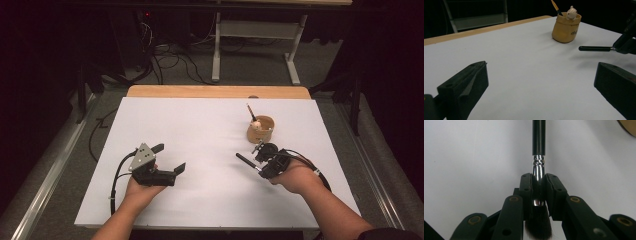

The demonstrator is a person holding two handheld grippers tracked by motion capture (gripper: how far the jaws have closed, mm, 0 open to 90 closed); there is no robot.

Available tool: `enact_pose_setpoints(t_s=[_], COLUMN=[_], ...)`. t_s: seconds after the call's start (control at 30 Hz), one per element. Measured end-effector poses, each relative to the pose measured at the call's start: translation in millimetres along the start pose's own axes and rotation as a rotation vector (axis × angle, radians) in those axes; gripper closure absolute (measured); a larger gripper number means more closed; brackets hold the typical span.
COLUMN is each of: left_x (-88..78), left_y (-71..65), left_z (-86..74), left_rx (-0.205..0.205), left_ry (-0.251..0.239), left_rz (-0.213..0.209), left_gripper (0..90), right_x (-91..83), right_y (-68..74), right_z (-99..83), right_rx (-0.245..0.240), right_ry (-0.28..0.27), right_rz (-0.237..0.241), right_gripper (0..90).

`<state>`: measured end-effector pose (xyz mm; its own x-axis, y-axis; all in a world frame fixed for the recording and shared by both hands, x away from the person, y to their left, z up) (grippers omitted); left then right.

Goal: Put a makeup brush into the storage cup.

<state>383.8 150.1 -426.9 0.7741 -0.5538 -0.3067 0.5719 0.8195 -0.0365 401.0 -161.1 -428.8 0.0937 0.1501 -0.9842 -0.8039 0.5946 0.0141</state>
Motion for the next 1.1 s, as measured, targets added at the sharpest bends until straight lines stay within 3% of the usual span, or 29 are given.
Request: enact_pose_setpoints(t_s=[0.17,0.7,0.93,1.1], left_x=[2.8,3.4,1.5,4.0], left_y=[0.7,0.5,1.7,2.3], left_z=[-2.0,-2.8,-1.2,-4.7], left_rx=[-0.002,-0.002,0.009,0.022], left_ry=[0.012,0.013,-0.005,0.010], left_rz=[0.000,0.001,0.017,0.025], left_gripper=[0.0,0.0,0.0,0.0], right_x=[0.7,-2.5,-5.8,-6.3], right_y=[2.5,12.3,18.0,23.4], right_z=[-0.3,9.3,13.4,15.7], right_rx=[-0.030,-0.058,-0.078,-0.090], right_ry=[0.004,0.006,0.003,-0.008], right_rz=[0.002,0.015,0.014,0.017], right_gripper=[78.5,78.5,78.5,78.5])
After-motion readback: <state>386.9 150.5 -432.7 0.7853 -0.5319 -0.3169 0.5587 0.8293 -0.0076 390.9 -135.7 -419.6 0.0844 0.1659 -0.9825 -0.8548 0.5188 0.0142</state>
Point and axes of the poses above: each handheld gripper's, and its own axes: x roughly forward along the jaws, z roughly out of its top, y roughly to its left, the point moved 7 cm from there along x, roughly forward along the jaws, and after that the axes turned 6 degrees about z, right-handed, at the moved point
